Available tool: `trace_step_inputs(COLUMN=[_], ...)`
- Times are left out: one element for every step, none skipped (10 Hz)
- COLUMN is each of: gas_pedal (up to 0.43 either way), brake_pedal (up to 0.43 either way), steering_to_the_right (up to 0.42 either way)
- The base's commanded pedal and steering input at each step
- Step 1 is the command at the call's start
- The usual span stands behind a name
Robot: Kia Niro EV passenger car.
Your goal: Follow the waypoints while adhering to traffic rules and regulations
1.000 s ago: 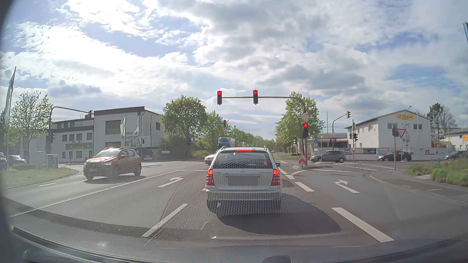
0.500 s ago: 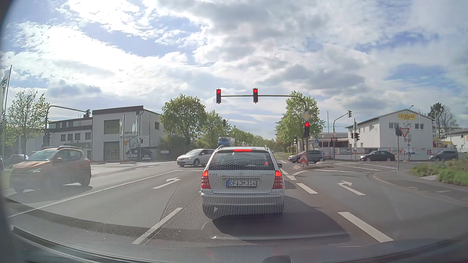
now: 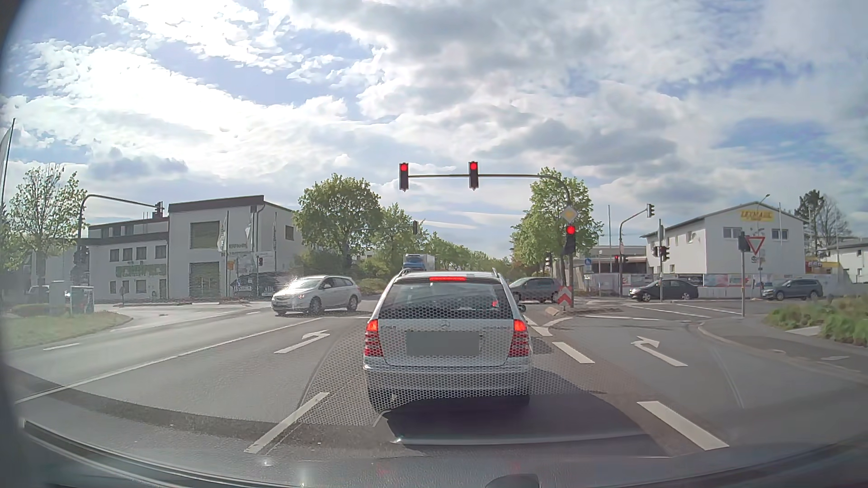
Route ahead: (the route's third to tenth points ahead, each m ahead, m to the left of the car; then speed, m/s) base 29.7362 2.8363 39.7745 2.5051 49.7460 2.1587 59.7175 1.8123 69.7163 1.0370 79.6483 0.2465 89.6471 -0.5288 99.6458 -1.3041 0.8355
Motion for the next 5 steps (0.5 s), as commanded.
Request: trace_step_inputs(gas_pedal=[0.000, 0.000, 0.000, 0.000, 0.000], brake_pedal=[0.091, 0.098, 0.110, 0.128, 0.128], steering_to_the_right=[0.001, 0.001, 0.001, 0.001, 0.001])
